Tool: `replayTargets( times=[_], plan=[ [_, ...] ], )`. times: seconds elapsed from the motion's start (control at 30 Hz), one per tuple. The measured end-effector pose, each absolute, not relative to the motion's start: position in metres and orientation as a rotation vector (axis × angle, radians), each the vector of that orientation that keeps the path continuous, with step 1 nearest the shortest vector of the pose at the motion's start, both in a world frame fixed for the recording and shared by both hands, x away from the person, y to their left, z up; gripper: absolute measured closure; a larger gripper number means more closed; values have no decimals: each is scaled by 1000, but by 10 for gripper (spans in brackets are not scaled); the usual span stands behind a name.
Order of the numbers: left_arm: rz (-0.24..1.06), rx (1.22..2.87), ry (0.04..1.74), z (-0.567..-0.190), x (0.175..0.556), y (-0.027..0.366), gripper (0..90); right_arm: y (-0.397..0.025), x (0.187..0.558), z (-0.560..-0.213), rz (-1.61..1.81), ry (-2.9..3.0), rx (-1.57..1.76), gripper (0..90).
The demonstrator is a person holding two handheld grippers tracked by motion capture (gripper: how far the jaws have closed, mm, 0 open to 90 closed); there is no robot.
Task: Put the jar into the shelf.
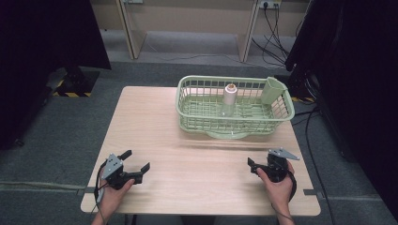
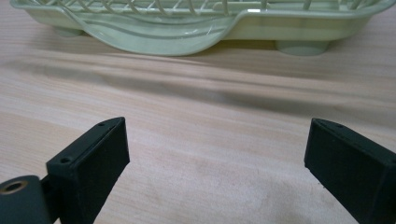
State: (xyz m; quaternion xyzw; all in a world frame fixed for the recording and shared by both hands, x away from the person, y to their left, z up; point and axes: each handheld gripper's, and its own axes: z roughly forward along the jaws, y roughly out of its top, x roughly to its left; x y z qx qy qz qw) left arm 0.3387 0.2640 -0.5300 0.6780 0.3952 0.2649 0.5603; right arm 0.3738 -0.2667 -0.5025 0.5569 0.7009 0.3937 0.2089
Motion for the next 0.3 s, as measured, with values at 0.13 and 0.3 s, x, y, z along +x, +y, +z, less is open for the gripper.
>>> replayTargets(
  times=[0.13, 0.3],
  plan=[
    [625, 1599, 932, -530, 339, 264, 41, -269, 370, -507, 1091, 1949, 1560, 69],
    [626, 1601, 932, -530, 339, 264, 41, -269, 368, -508, 1095, 1948, 1563, 69]
  ],
)
